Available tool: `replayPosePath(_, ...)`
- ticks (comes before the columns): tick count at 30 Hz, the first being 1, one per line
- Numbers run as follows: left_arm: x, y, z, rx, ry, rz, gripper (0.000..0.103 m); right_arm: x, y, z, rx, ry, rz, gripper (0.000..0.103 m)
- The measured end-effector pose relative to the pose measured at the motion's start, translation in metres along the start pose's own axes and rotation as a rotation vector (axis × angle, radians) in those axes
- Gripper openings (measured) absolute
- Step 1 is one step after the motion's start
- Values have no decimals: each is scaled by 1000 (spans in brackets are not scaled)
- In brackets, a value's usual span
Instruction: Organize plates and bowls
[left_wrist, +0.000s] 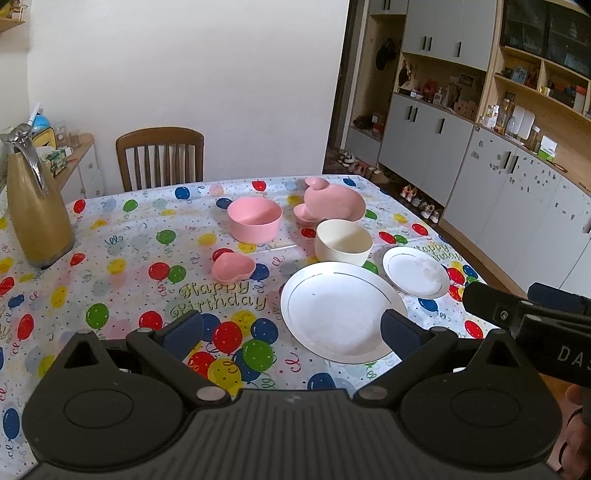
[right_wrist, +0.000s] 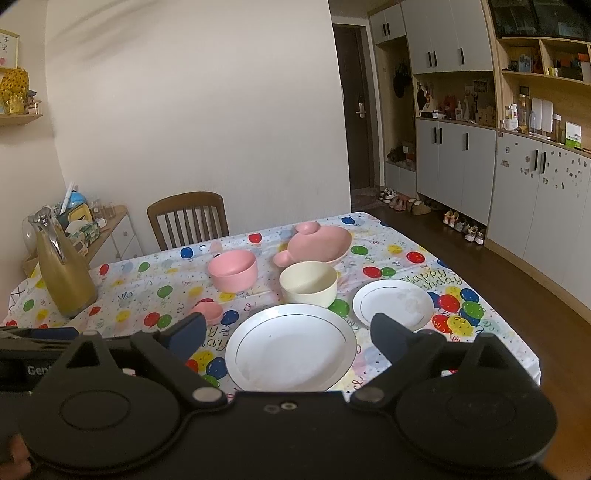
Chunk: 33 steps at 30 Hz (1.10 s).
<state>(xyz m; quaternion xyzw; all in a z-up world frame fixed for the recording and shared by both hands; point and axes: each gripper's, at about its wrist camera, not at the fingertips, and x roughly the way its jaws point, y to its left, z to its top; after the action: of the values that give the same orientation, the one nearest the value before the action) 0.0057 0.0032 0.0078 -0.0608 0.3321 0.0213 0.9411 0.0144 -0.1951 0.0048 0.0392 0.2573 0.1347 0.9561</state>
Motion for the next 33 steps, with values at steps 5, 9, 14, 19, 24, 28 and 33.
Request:
replayPosePath(5, 1, -2, 1, -2, 2, -4, 103, 0, 0, 1, 0, -3, 3, 96)
replayPosePath(9, 5, -4, 2, -5, 10, -12, 103, 1, -1, 2, 1, -4, 7, 96)
replayPosePath(14, 13, -4, 4, -20, 20, -18, 103, 9, -5, 5, -3, 9, 8, 96)
replayPosePath(19, 28, -9, 9, -24, 25, -13, 103, 24, -14, 7, 4, 32, 6, 95)
replayPosePath(24, 50, -15, 16, -36, 43, -5, 103, 47, -30, 12, 34, 53, 20, 93)
replayPosePath(28, 73, -16, 19, -53, 50, 17, 103, 73, -42, 12, 14, 83, 26, 93)
replayPosePath(33, 115, -13, 16, -86, 127, 49, 103, 122, -61, 5, -20, 180, 32, 91)
